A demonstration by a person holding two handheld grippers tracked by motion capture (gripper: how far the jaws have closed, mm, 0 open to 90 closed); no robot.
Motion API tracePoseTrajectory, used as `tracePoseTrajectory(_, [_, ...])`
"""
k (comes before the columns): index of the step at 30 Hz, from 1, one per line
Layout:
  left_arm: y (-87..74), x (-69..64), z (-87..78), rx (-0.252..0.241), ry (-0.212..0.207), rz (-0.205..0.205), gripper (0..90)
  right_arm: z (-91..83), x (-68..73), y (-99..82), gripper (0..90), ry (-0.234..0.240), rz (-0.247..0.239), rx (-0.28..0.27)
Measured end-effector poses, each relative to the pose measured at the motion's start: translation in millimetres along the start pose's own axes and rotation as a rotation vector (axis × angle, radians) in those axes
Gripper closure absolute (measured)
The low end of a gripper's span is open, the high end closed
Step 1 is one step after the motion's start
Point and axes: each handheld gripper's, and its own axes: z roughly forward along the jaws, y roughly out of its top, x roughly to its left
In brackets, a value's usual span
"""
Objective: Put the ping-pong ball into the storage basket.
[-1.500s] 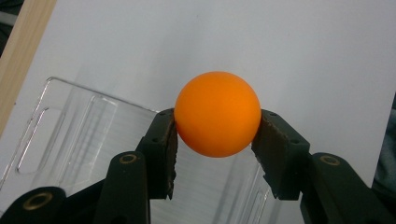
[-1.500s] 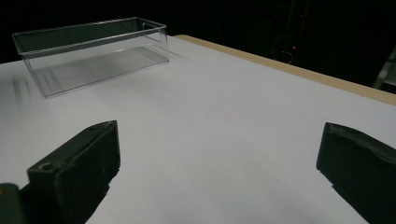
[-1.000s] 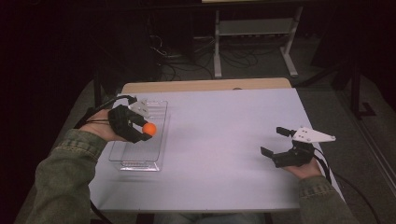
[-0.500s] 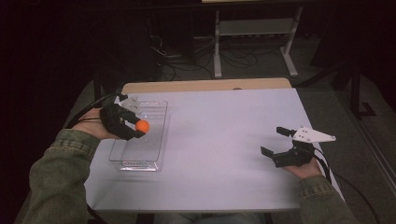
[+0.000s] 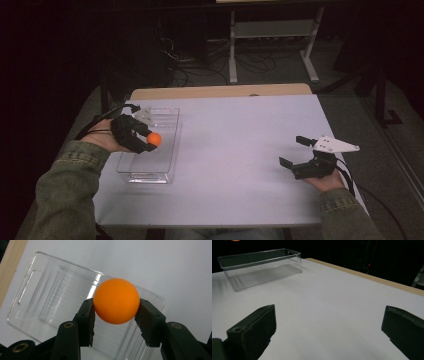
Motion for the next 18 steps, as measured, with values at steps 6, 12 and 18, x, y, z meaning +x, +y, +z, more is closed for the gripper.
tracePoseTrajectory(6, [-3.0, -0.7, 7.4, 0.006, -0.015, -0.007, 50.9, -0.1, 0.1, 0.1, 0.0, -0.003, -0.001, -0.001])
tracePoseTrajectory(12, [-4.9, -0.4, 15.5, 0.012, -0.024, -0.01, 50.9, -0.1, 0.3, 0.0, 0.0, -0.003, -0.002, -0.001])
tracePoseTrajectory(18, [-6.6, -0.7, 21.0, 0.019, -0.03, -0.008, 50.9, -0.1, 0.2, 0.1, 0.0, -0.003, -0.002, -0.001])
